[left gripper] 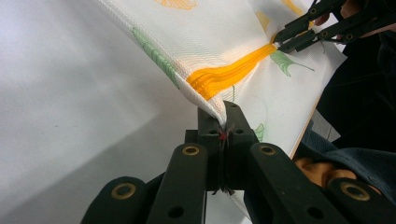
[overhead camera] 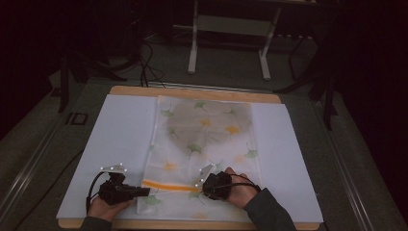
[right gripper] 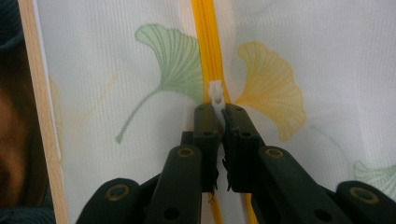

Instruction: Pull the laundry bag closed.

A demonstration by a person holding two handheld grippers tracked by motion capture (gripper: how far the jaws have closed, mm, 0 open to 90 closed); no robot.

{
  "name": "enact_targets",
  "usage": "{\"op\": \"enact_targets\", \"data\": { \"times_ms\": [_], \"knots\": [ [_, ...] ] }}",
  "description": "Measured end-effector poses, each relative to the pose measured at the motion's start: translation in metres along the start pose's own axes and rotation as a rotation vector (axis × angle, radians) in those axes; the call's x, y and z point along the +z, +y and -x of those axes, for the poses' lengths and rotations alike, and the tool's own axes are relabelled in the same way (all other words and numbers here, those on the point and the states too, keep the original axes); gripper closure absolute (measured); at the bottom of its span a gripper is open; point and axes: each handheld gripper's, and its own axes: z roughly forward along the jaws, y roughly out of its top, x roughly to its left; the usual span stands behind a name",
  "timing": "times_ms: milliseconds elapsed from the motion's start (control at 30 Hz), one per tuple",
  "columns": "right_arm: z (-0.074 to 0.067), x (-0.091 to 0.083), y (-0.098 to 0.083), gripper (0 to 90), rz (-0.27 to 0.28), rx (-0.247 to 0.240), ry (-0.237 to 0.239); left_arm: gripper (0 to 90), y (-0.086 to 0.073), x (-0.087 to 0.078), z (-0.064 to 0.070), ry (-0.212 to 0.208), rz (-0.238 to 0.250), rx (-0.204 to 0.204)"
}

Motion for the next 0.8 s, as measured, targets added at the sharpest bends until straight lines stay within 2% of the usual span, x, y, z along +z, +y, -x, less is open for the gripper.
{"op": "enact_targets", "data": {
  "times_ms": [800],
  "knots": [
    [0.004,-0.006,-0.014,84.8,-0.022,0.018,-0.012,88.3,0.000,-0.001,-0.001,0.000,0.002,-0.001]
  ]
}}
